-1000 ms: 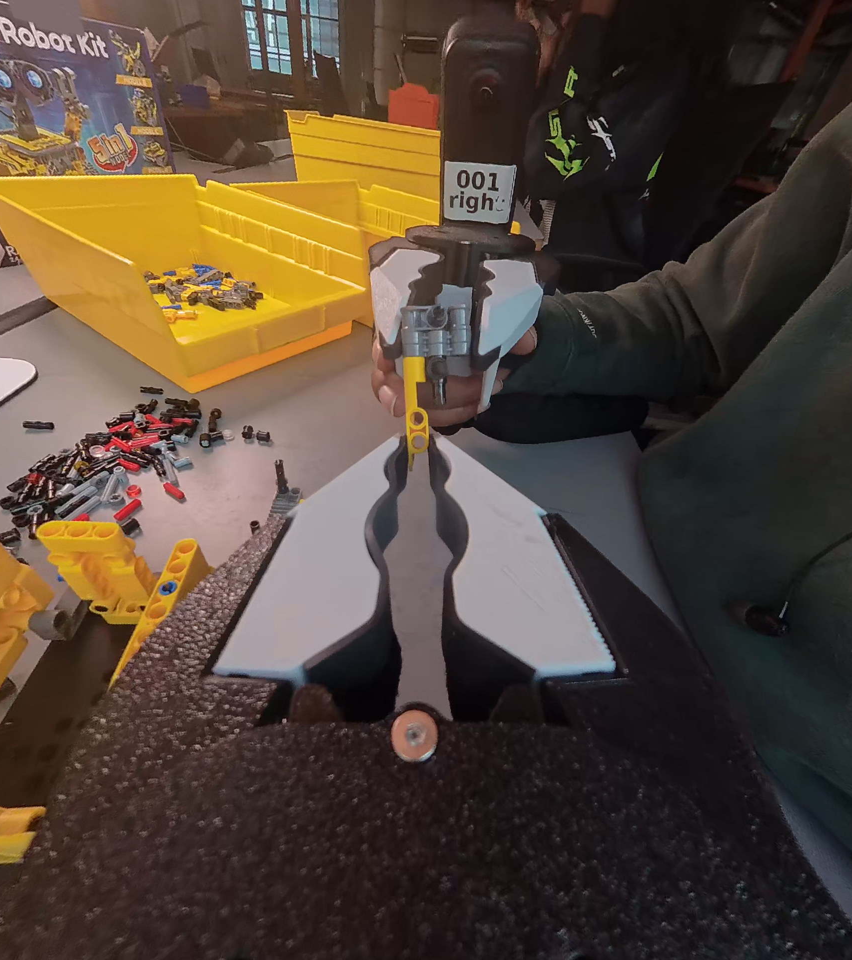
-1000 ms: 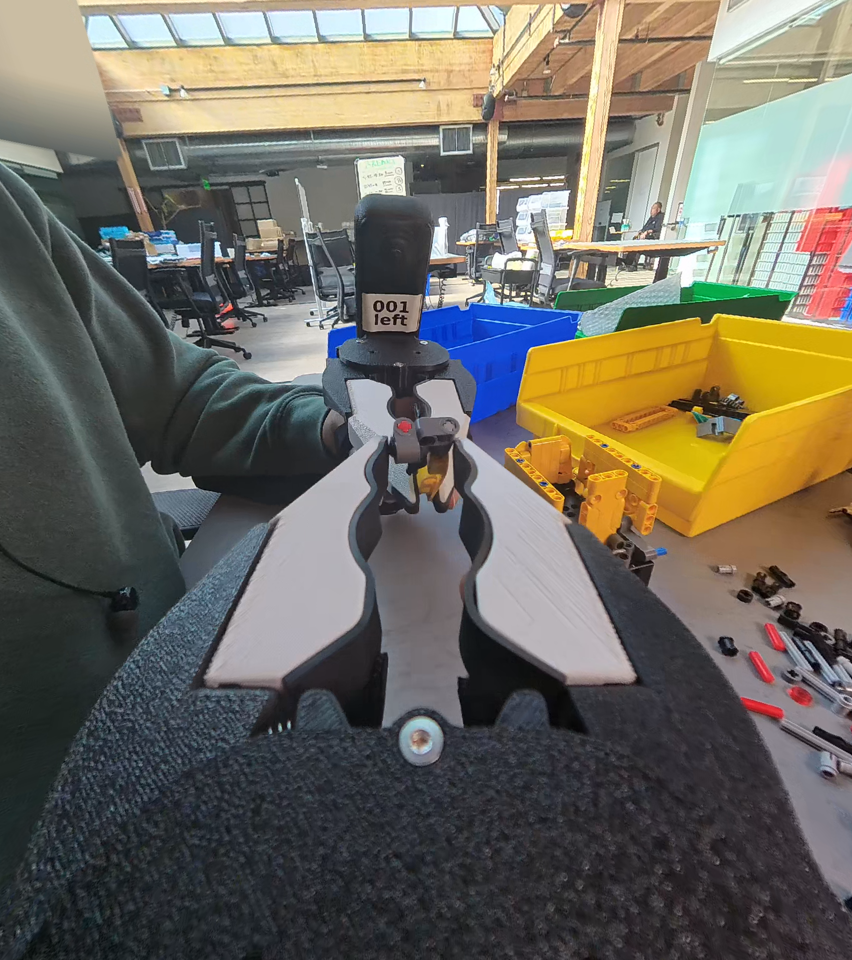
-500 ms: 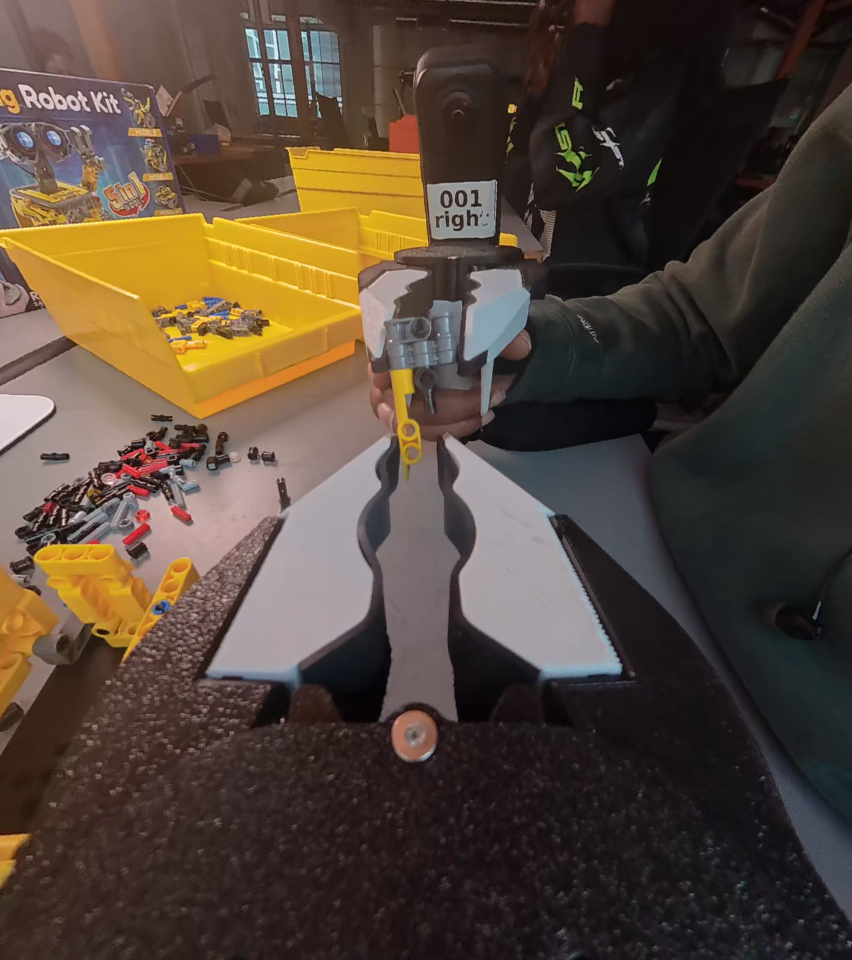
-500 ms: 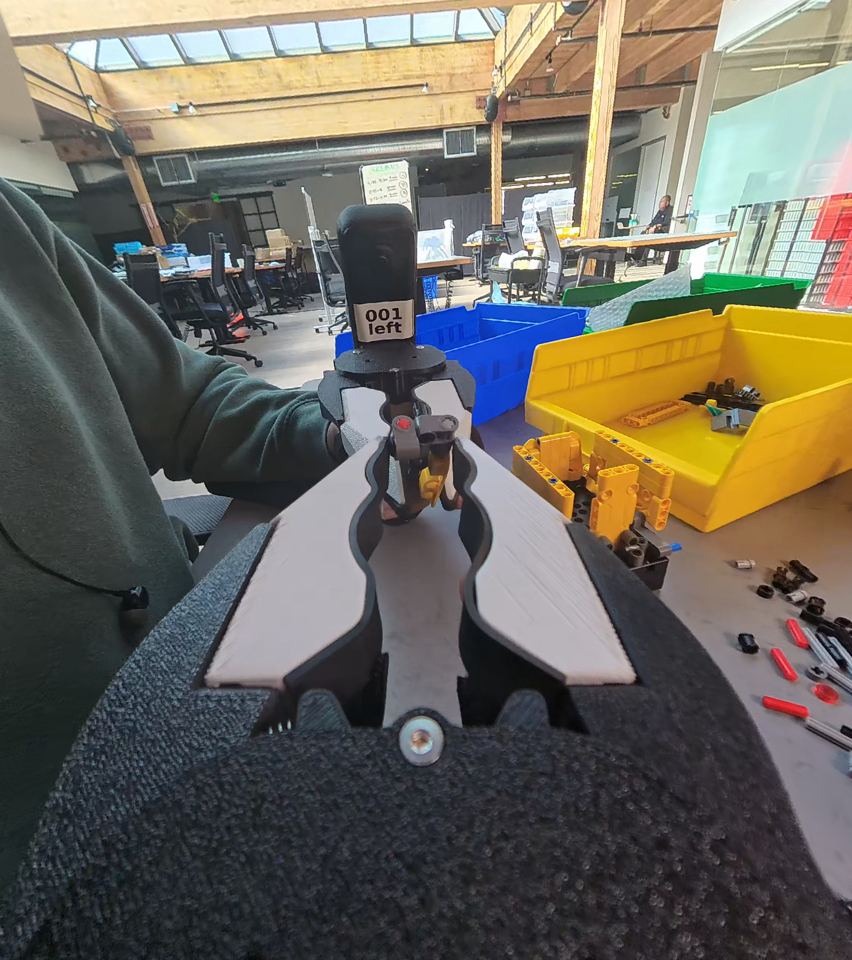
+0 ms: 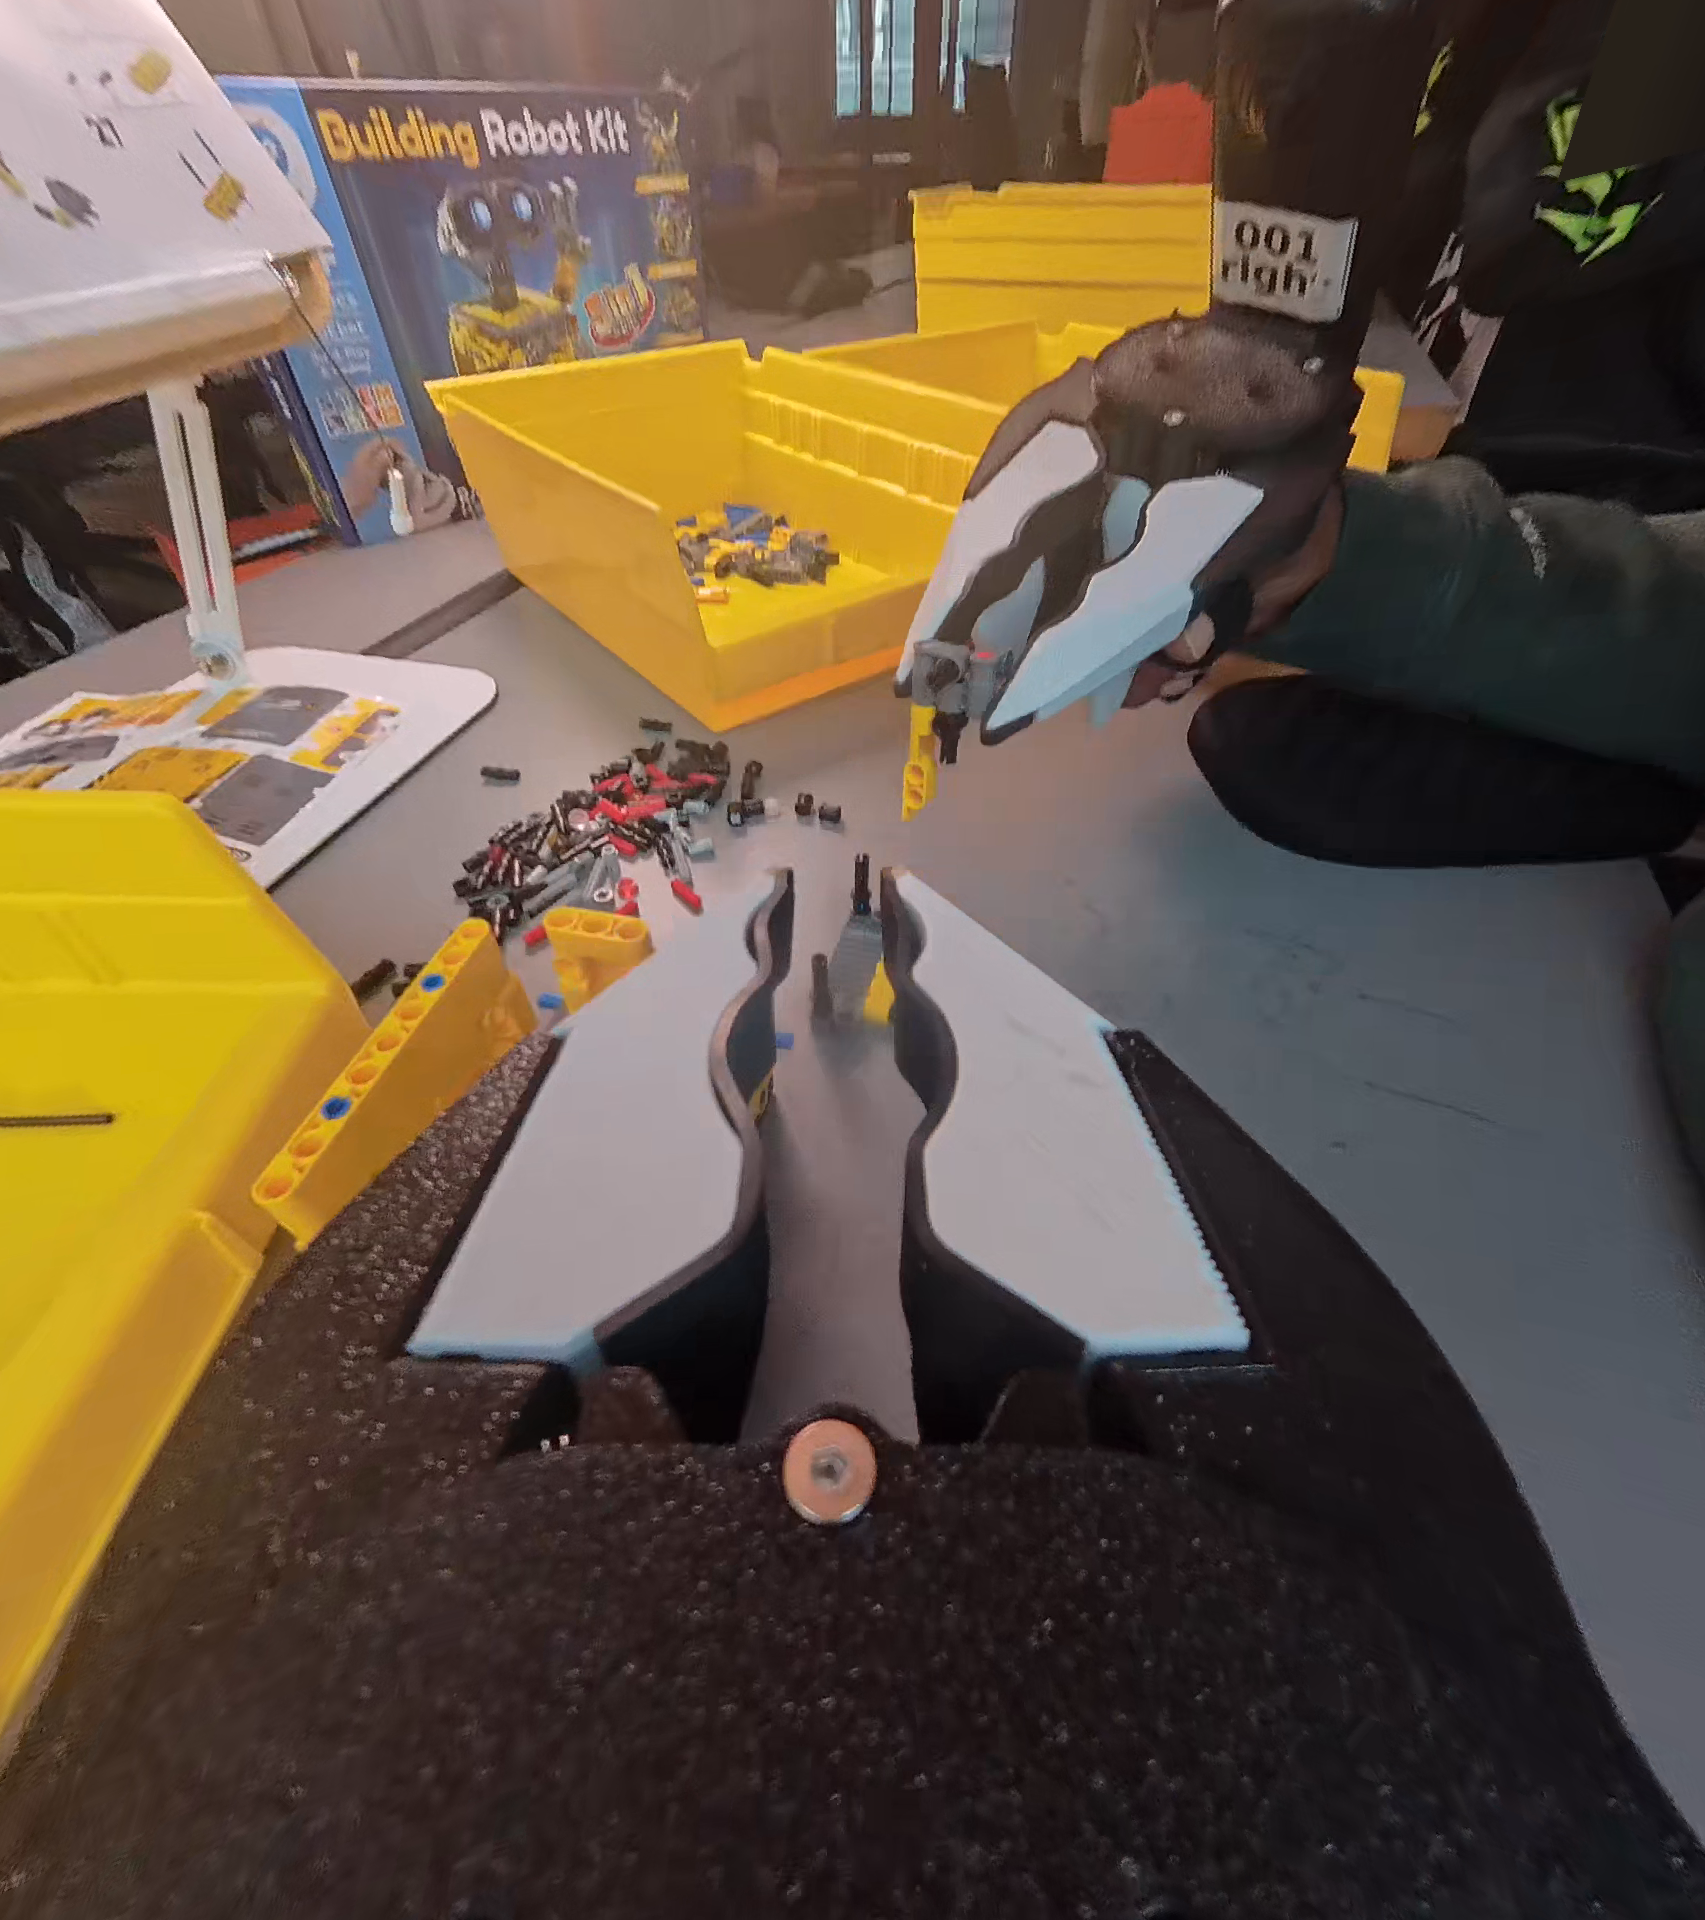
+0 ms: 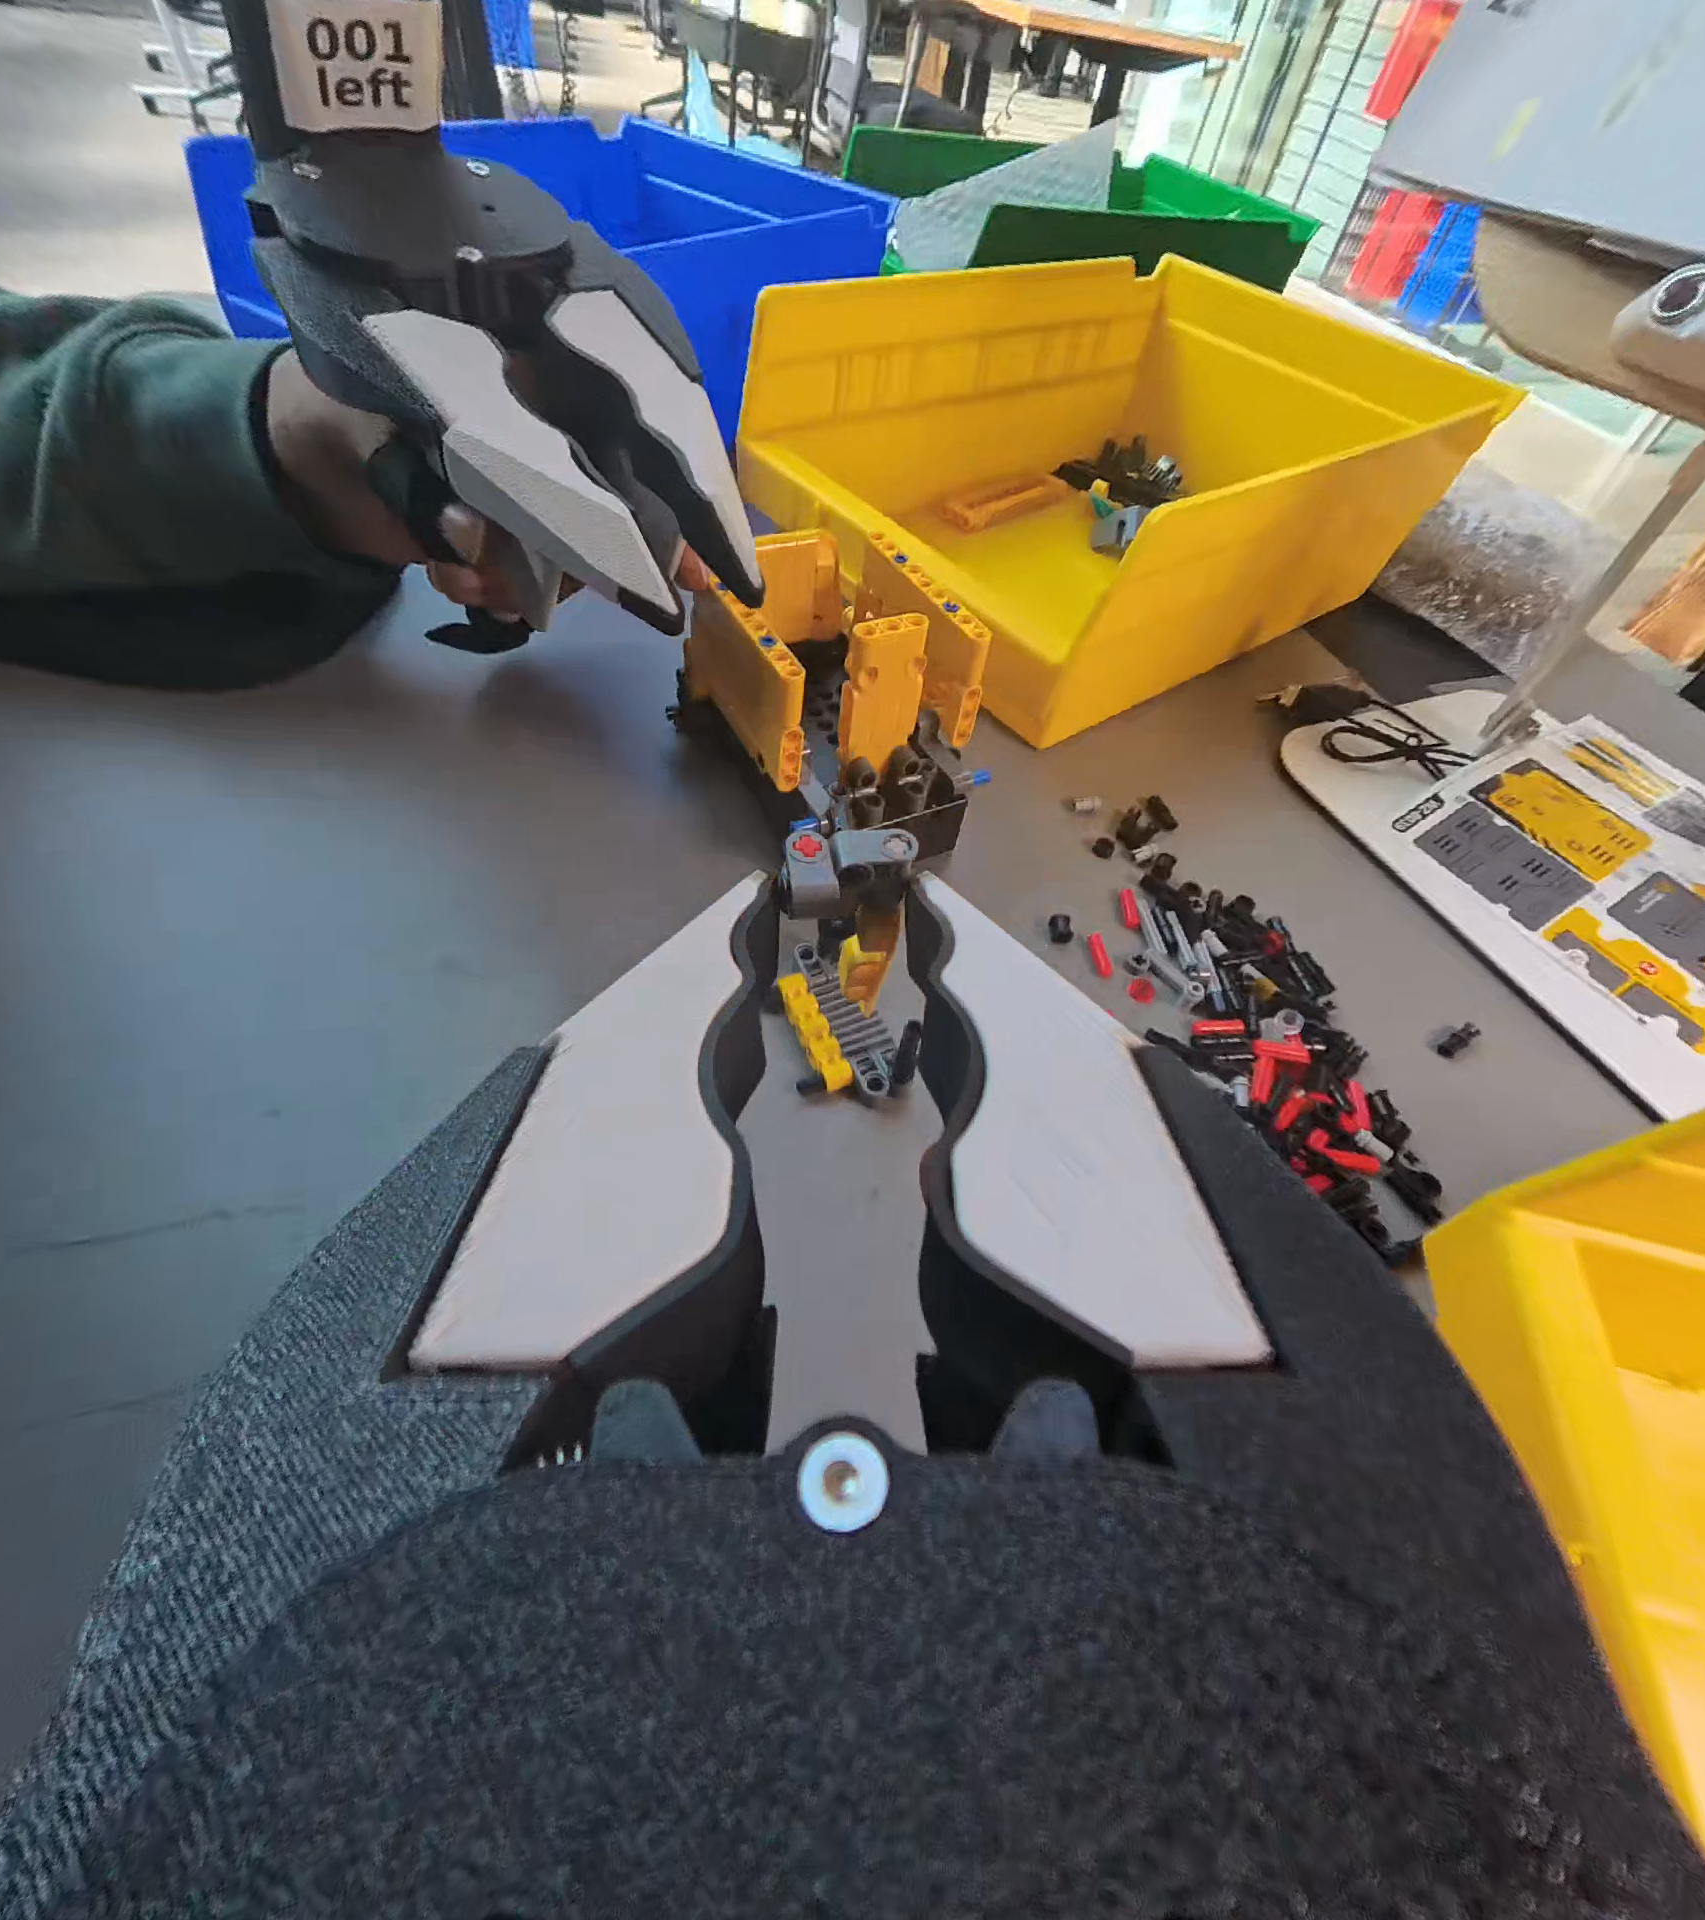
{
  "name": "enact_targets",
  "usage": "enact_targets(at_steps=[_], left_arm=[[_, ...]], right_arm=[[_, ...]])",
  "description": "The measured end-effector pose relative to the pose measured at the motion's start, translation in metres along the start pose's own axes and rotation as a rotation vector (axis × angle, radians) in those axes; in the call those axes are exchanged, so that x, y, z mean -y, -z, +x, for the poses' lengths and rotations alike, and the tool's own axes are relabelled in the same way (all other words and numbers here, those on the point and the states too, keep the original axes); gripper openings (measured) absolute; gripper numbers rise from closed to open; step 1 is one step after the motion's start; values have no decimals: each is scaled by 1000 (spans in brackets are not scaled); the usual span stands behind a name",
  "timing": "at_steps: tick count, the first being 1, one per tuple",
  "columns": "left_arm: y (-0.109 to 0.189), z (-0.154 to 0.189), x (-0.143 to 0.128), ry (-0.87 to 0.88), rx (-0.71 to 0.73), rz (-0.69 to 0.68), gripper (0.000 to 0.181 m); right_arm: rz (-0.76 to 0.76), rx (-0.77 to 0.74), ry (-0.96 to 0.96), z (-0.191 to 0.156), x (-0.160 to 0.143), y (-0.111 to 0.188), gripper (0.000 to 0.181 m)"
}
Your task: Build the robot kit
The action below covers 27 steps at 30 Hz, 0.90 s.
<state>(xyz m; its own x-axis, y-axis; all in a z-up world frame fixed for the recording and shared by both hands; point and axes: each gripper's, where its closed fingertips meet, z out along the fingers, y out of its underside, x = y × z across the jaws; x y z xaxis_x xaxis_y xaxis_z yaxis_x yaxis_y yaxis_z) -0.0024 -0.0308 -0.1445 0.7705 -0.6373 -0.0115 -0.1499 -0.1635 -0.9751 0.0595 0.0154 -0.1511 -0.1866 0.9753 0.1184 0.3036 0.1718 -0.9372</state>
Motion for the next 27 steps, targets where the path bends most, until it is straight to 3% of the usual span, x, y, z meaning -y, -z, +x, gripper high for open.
enact_targets(at_steps=[5,8,11,15,18,21,24,27], left_arm=[[-12,22,-10,-125,-29,-72,16],[-17,34,-16,-177,-49,-113,19],[-23,46,-20,-145,-106,-115,29],[-21,61,-14,-138,-191,-89,6],[-17,57,-13,-115,-194,-97,6],[-12,45,-7,-87,-165,-66,6],[-9,35,-4,-61,-148,-47,6],[-10,37,-7,-56,-156,-49,6]], right_arm=[[-38,23,43,-11,-10,-10,23],[23,28,55,-25,2,-19,23],[131,124,14,-51,21,-24,23],[189,220,19,-75,31,-25,24],[193,257,14,-73,32,-19,30],[85,223,4,-44,20,-14,46],[-195,109,62,2,-26,-17,50],[-408,172,42,8,-64,-26,56]])
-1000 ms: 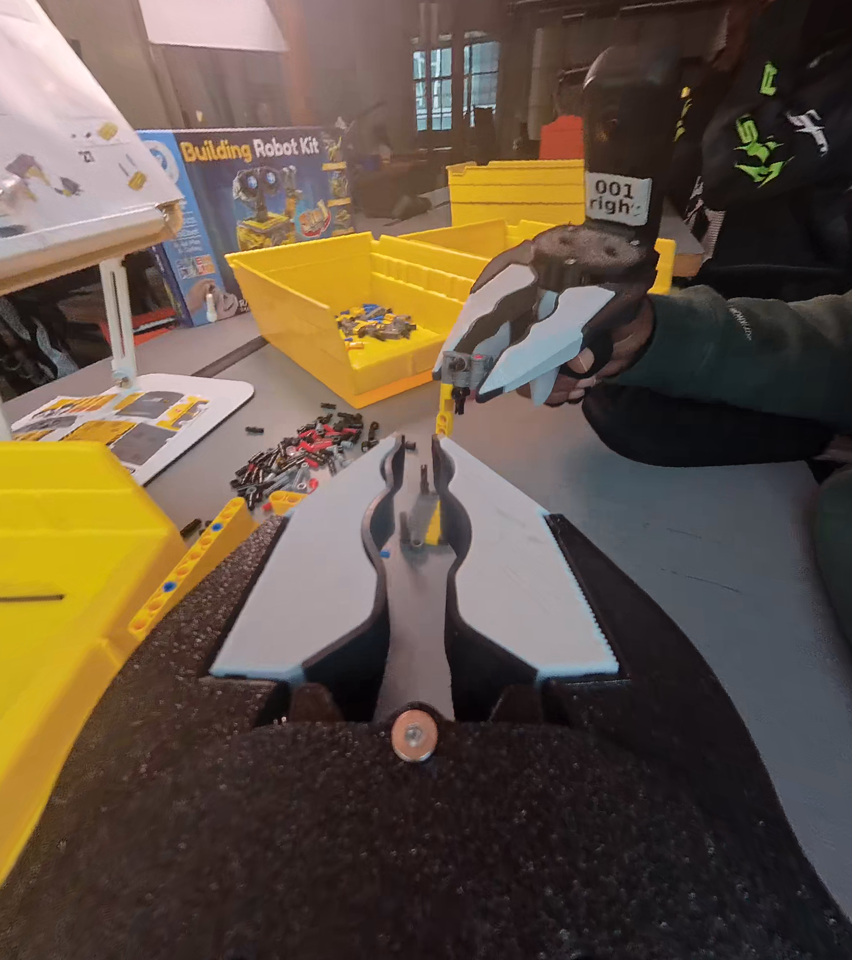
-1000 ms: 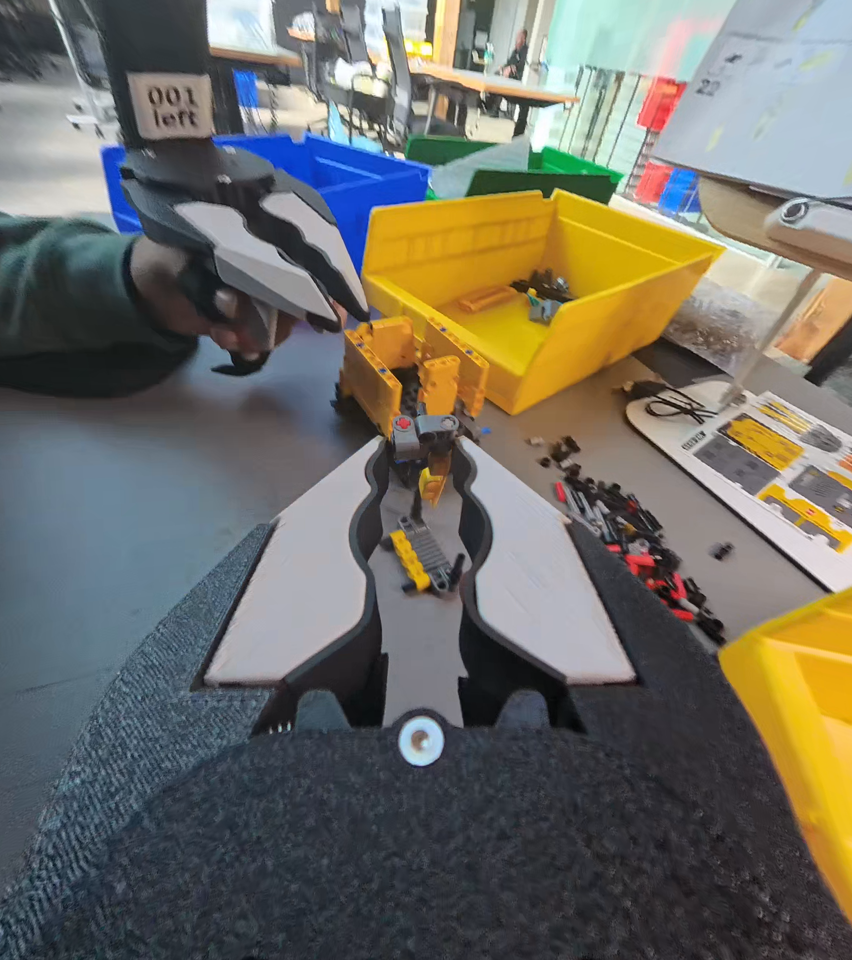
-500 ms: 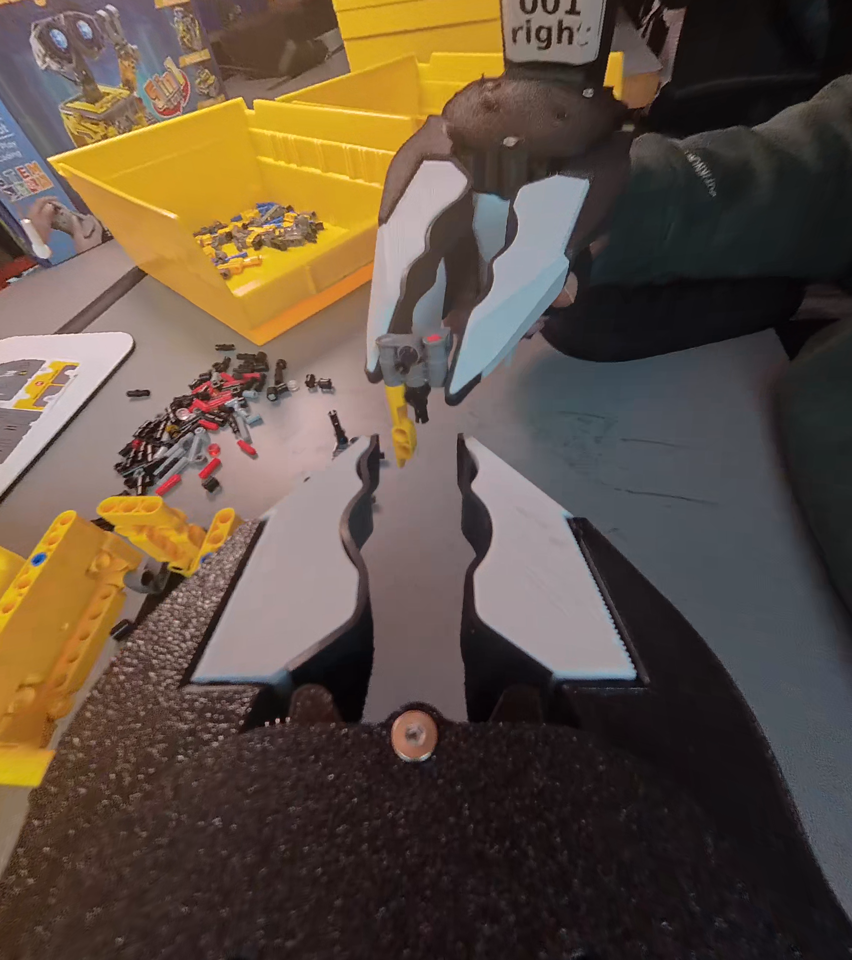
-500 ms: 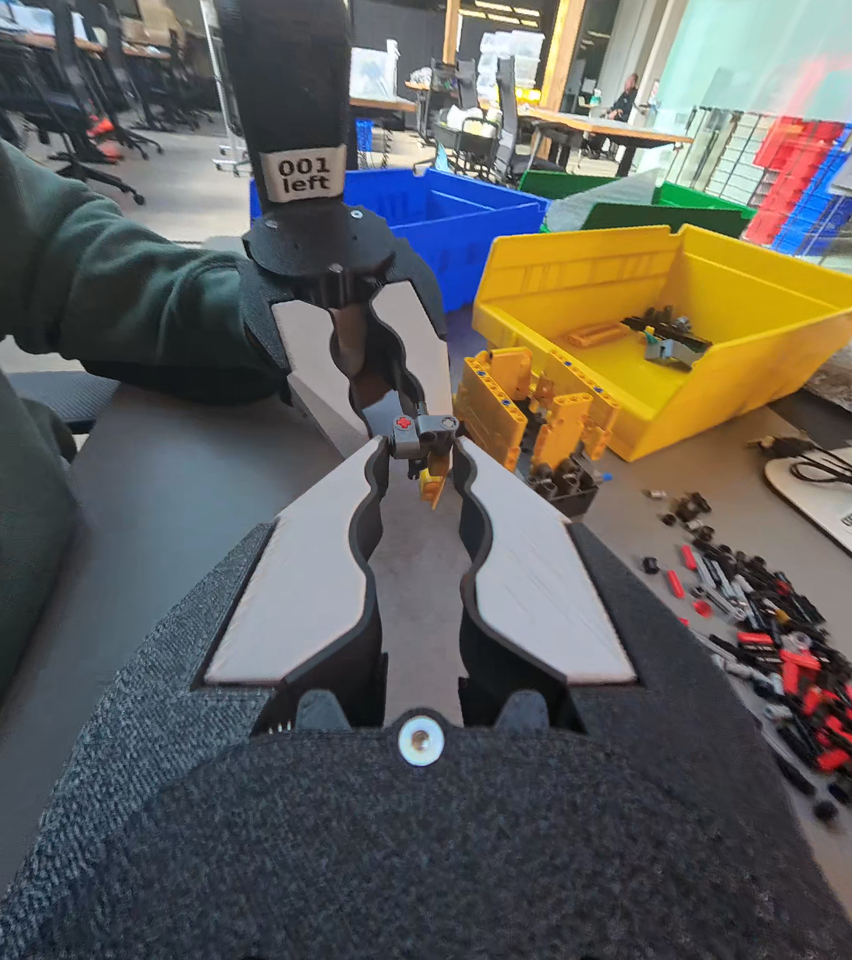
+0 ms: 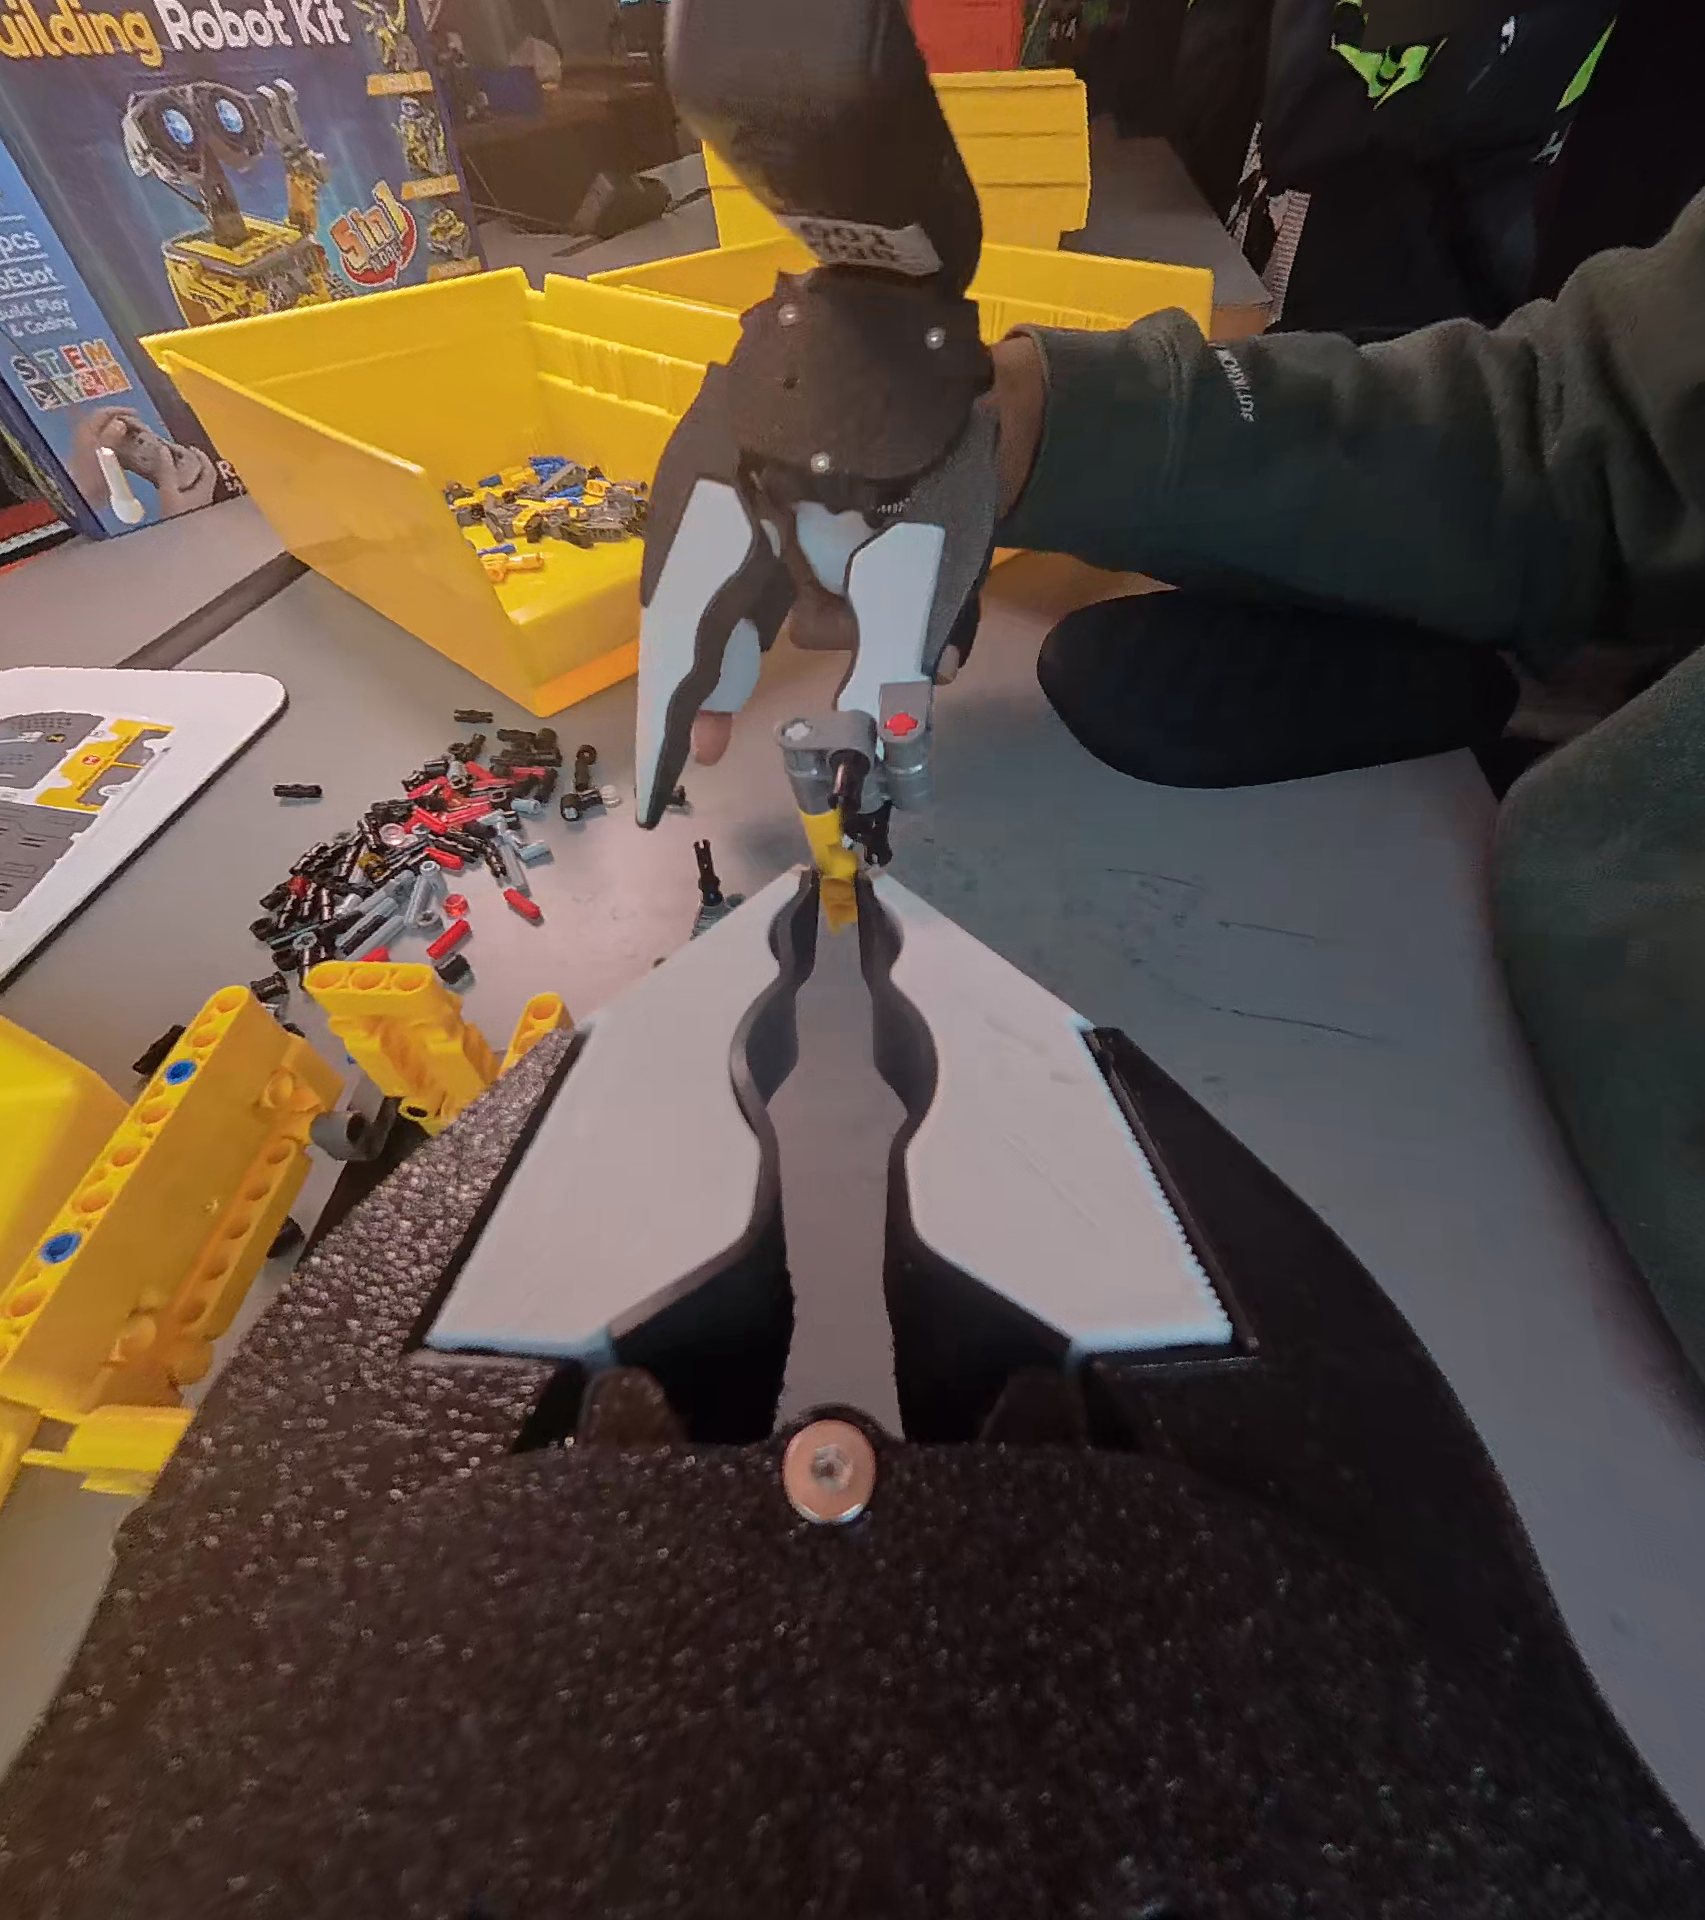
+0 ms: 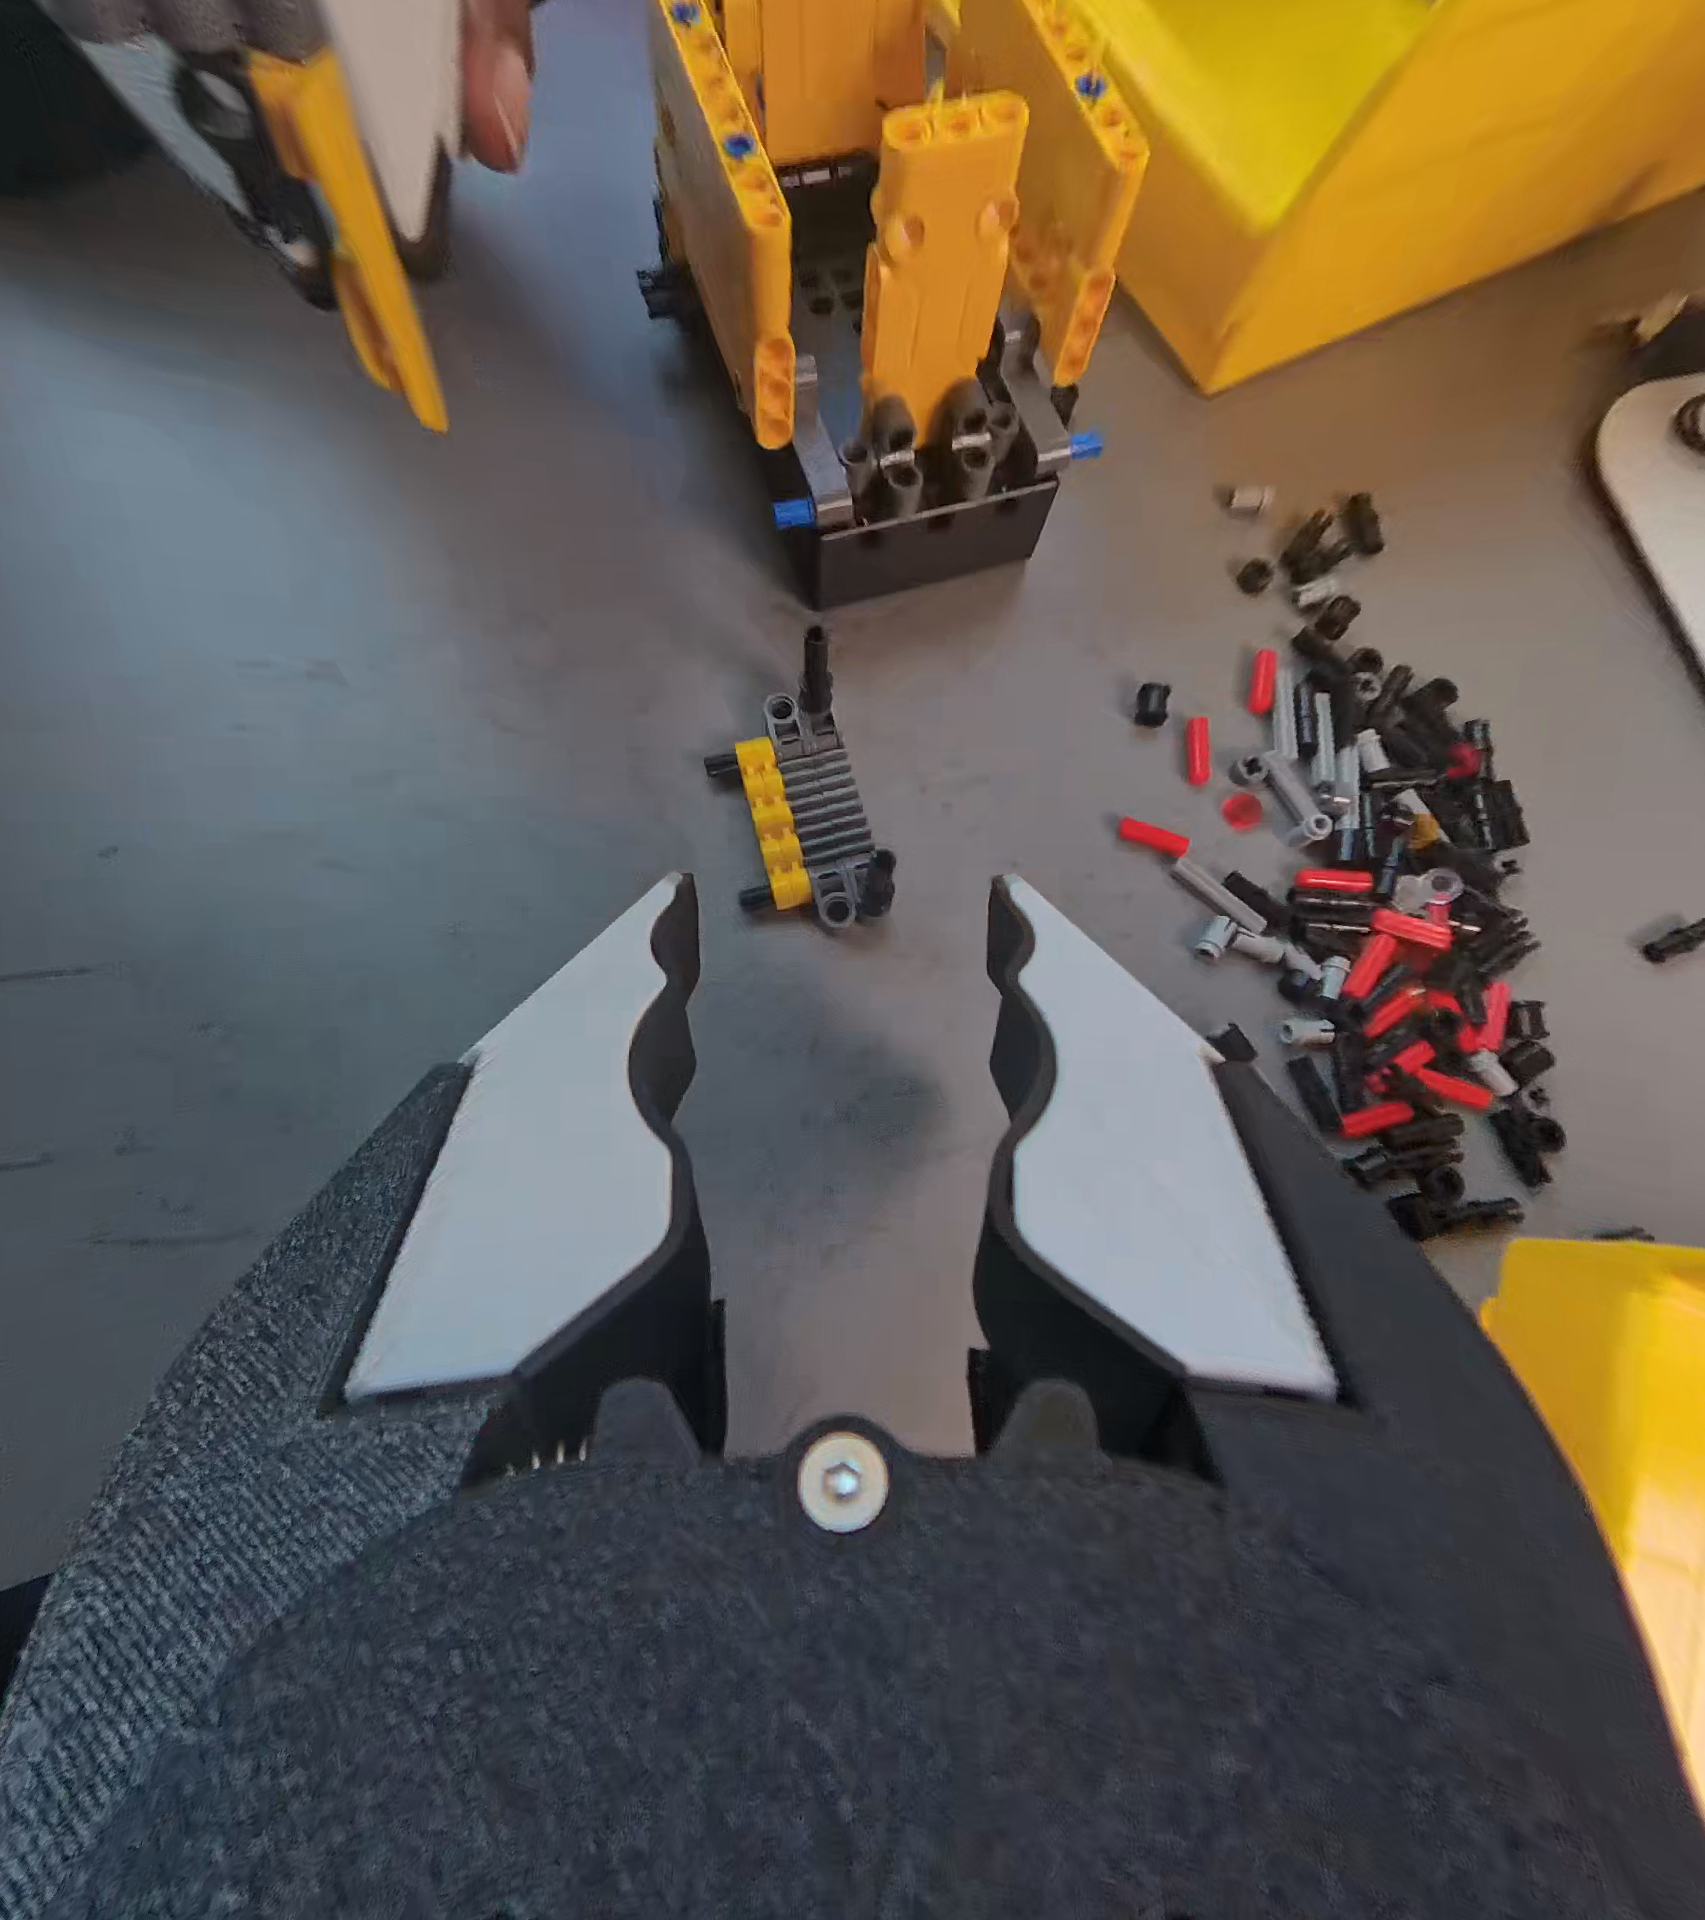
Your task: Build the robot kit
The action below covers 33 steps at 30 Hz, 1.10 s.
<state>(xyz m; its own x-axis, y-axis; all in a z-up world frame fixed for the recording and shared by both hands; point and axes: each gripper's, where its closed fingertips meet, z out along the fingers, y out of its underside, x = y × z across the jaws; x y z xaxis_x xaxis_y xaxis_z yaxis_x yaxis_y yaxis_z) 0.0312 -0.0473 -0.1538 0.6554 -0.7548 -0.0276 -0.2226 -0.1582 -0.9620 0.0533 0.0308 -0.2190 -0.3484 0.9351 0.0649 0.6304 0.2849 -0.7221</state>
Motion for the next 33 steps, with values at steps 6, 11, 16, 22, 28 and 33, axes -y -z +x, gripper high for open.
enact_targets(at_steps=[6,11,16,22,28,33], left_arm=[[-5,4,-8,-11,-10,-34,6],[-3,-9,-14,51,31,-58,6],[0,-12,-12,76,41,-44,6],[0,-13,-13,106,37,-39,6],[1,-15,-11,169,23,-14,6],[2,-12,-5,260,-34,39,6]], right_arm=[[-92,37,66,-5,-9,-18,33],[49,-125,331,-10,10,-13,32],[98,-355,656,-11,26,-8,32],[160,-427,746,-16,42,-2,32],[217,-439,749,-19,50,5,32],[287,-451,714,-19,59,14,32]])
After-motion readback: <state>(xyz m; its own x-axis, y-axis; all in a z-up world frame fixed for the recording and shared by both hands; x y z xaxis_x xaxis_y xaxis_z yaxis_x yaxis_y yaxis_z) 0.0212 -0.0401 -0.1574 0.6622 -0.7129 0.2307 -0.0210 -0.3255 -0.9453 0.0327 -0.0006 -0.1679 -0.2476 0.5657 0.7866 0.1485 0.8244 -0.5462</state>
